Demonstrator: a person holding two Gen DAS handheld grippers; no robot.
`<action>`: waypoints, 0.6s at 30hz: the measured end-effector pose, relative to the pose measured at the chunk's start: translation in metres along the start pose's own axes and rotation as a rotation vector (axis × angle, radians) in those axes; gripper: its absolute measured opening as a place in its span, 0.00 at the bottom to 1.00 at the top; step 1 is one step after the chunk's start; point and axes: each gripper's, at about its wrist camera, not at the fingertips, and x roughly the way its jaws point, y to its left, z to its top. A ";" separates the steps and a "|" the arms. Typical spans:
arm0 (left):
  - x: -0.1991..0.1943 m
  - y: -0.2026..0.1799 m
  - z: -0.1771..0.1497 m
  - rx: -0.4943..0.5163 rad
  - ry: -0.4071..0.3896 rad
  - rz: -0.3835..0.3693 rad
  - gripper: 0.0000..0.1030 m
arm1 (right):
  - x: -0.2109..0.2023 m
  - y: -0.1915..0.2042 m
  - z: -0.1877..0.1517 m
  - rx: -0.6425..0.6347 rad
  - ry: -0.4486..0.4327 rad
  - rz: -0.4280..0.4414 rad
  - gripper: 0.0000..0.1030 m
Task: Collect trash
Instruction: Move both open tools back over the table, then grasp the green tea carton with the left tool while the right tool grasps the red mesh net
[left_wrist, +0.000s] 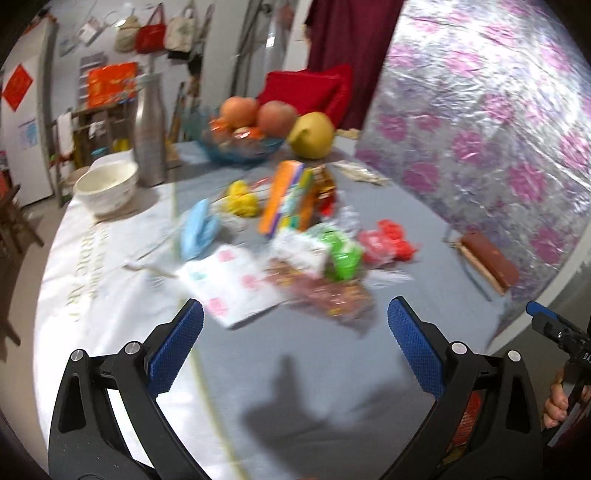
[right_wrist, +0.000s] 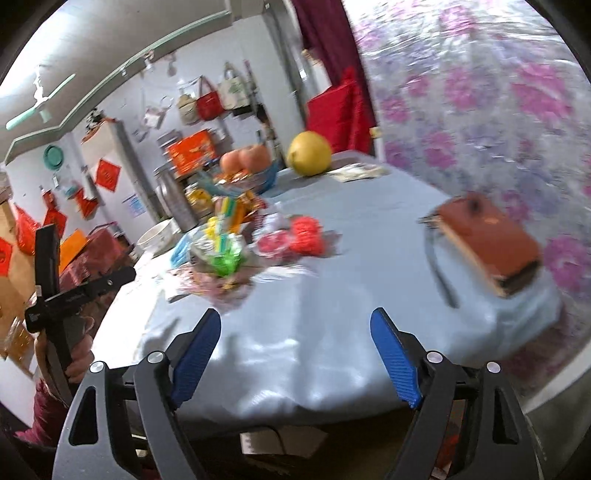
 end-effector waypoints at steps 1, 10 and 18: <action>0.003 0.006 -0.001 -0.005 0.008 0.010 0.93 | 0.010 0.007 0.001 -0.010 0.012 0.009 0.79; 0.042 0.012 0.012 -0.001 0.091 -0.039 0.93 | 0.062 0.015 0.007 0.006 0.074 0.049 0.79; 0.103 -0.010 0.051 0.108 0.127 -0.098 0.93 | 0.078 -0.005 0.006 0.059 0.107 0.048 0.79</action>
